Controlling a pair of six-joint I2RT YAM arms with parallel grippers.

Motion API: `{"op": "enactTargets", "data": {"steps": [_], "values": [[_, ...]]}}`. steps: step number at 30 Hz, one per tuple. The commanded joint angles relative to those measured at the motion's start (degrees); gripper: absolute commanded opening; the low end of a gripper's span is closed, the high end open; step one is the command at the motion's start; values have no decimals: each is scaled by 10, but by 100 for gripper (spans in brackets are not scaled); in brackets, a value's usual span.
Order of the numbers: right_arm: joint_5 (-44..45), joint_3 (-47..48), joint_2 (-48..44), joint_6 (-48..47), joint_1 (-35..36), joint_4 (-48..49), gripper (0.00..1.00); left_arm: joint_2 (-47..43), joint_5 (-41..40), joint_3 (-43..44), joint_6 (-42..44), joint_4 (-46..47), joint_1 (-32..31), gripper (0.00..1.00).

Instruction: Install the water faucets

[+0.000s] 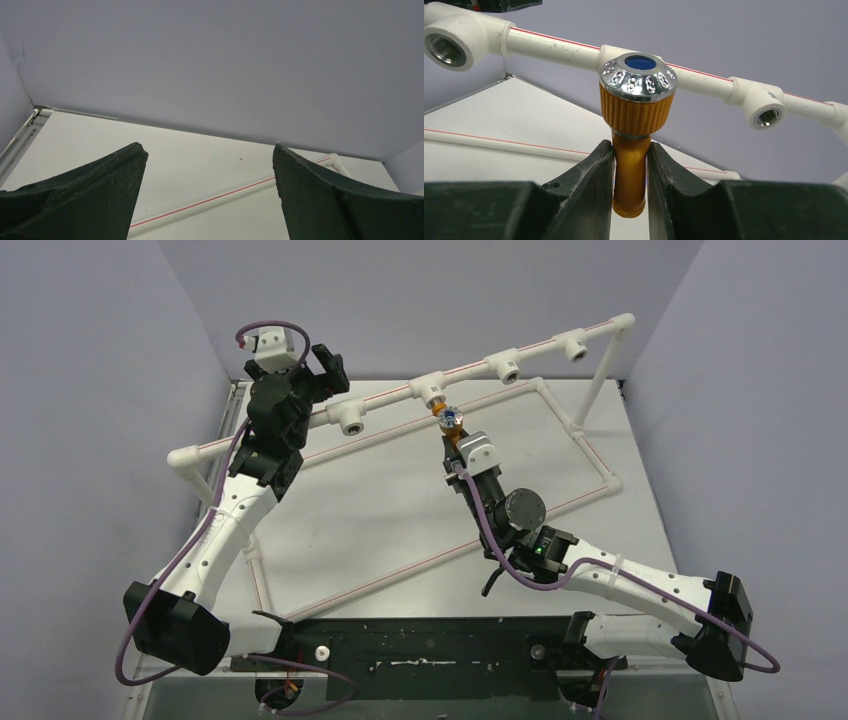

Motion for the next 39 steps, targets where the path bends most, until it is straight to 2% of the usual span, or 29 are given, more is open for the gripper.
{"op": "enactTargets", "data": {"steps": [1,23,39], "values": [[15,17,-12,2,1,23,0,46,16,-91,5,-245,-31,95],[10,19,-6,13,5,6,0,50,16,-91,5,-245,-31,95],[5,30,2,-7,6,43,0,50,16,-92,7,-244,-31,95]]}}
